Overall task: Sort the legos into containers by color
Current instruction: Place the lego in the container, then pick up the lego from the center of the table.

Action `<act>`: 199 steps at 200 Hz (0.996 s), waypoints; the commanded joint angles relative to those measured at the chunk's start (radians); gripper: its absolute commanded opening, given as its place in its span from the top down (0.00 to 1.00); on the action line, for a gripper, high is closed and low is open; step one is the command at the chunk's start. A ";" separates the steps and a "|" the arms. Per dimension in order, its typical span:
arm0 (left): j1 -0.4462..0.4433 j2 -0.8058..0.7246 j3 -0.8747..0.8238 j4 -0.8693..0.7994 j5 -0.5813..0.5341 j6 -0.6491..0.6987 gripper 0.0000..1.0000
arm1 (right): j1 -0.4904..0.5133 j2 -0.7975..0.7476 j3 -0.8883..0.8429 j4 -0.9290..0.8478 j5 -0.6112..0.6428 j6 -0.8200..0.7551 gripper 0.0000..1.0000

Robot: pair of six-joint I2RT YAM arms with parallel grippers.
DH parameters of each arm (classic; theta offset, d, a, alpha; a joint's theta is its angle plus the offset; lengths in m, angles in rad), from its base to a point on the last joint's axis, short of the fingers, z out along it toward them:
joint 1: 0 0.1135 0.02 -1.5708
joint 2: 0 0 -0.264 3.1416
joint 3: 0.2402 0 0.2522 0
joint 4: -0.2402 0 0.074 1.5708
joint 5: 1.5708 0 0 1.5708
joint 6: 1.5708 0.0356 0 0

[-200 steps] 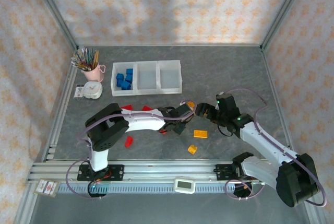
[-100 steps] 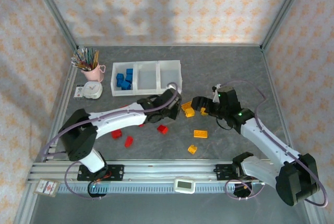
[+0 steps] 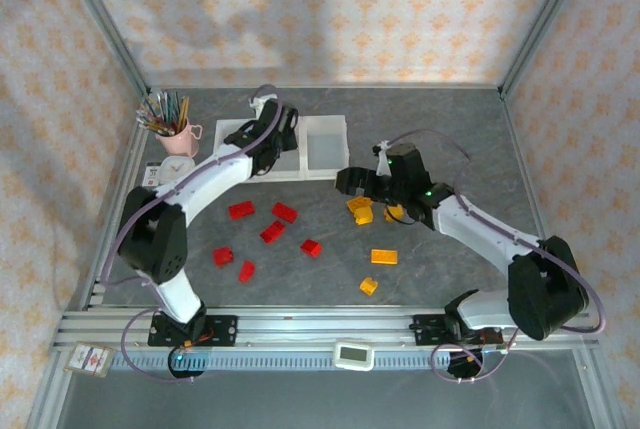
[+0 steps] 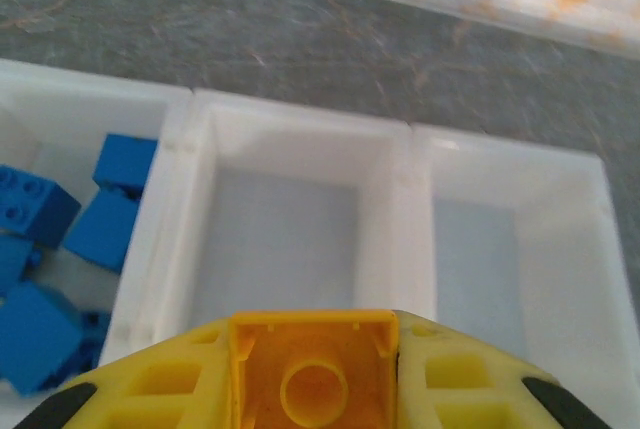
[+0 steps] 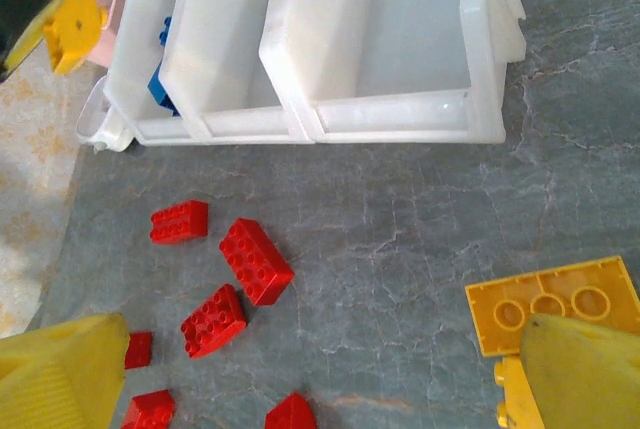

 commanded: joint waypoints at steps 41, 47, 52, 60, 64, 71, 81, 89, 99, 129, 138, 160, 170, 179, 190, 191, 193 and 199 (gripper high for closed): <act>0.085 0.267 0.216 0.033 0.009 -0.014 0.70 | 0.002 0.069 0.062 0.029 0.040 -0.026 0.00; 0.085 0.287 0.231 0.028 0.007 -0.012 0.70 | 0.002 0.072 0.066 0.026 0.040 -0.029 0.00; 0.085 0.304 0.244 0.020 0.005 -0.010 0.69 | 0.002 0.075 0.069 0.022 0.041 -0.031 0.00; 0.086 0.328 0.267 -0.001 0.006 -0.007 0.65 | 0.002 0.077 0.073 0.018 0.044 -0.035 0.00; 0.086 0.337 0.276 -0.010 0.008 -0.006 0.63 | 0.002 0.077 0.075 0.016 0.045 -0.035 0.00; 0.086 0.346 0.286 -0.023 0.010 -0.006 0.59 | 0.002 0.079 0.077 0.013 0.050 -0.039 0.00; 0.086 0.344 0.287 -0.025 0.016 -0.006 0.54 | 0.001 0.078 0.080 0.009 0.055 -0.040 0.00; 0.086 0.332 0.281 -0.022 0.023 -0.003 0.49 | 0.000 0.077 0.080 0.009 0.061 -0.042 0.00; 0.086 0.311 0.272 -0.016 0.031 0.000 0.46 | -0.003 0.076 0.079 0.010 0.068 -0.042 0.00; 0.085 0.229 0.237 -0.029 0.034 0.002 0.42 | -0.025 0.066 0.074 0.003 0.069 -0.038 0.00; 0.083 0.198 0.217 -0.029 0.061 0.001 0.42 | -0.035 0.056 0.068 0.003 0.070 -0.033 0.00; 0.046 0.098 0.125 0.018 0.111 0.009 0.40 | -0.067 0.028 0.046 -0.002 0.074 -0.021 0.00; 0.019 0.062 0.086 0.029 0.124 0.020 0.40 | -0.081 0.018 0.038 -0.015 0.077 -0.021 0.00; -0.011 0.034 0.053 0.033 0.126 0.032 0.40 | -0.090 0.008 0.030 -0.026 0.080 -0.024 0.00; -0.057 0.001 0.011 0.040 0.123 0.036 0.39 | -0.101 -0.004 0.019 -0.043 0.082 -0.028 0.00; -0.061 -0.002 0.008 0.040 0.124 0.037 0.39 | -0.101 -0.006 0.018 -0.045 0.082 -0.028 0.00; -0.070 -0.005 0.001 0.042 0.124 0.038 0.39 | -0.103 -0.009 0.016 -0.049 0.083 -0.028 0.00; -0.098 -0.022 -0.019 0.044 0.126 0.044 0.39 | -0.106 -0.018 0.006 -0.056 0.084 -0.030 0.00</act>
